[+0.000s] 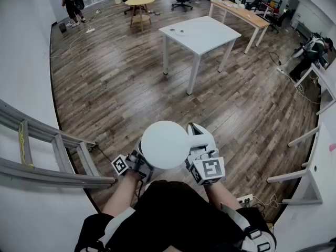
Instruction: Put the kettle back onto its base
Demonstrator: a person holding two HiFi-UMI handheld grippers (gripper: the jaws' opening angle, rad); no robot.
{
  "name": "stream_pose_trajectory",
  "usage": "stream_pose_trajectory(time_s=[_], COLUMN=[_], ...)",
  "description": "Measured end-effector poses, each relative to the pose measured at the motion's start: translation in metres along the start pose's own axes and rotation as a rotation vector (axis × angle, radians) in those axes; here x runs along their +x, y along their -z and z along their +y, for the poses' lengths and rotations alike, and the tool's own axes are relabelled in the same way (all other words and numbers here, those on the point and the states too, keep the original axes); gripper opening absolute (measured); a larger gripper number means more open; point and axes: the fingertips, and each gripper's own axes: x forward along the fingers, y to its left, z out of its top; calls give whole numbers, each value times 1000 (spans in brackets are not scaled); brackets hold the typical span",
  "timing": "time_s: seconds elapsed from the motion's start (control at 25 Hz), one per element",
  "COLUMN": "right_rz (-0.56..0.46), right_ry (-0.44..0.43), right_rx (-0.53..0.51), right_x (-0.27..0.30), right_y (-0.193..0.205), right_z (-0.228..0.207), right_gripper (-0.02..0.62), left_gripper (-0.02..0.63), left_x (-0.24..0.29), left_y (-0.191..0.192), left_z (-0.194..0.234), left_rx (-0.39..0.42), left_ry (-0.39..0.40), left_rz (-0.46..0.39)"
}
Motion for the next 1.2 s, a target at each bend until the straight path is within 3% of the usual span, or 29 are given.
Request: stream_pose_trajectory(time_s=[0.6, 0.88, 1.2], right_rz=[12, 4, -11], right_ry=[23, 20, 81], right_rx=[-6, 28, -11], right_x=[4, 25, 39], right_y=[5, 11, 7], right_z=[9, 43, 70], right_gripper=[5, 5, 5], left_gripper=[305, 304, 305], left_x=[-4, -23, -23], left_y=[-9, -45, -77], left_z=[3, -12, -16], left_rx=[-18, -7, -29], left_ry=[-5, -19, 9], left_rz=[21, 15, 83])
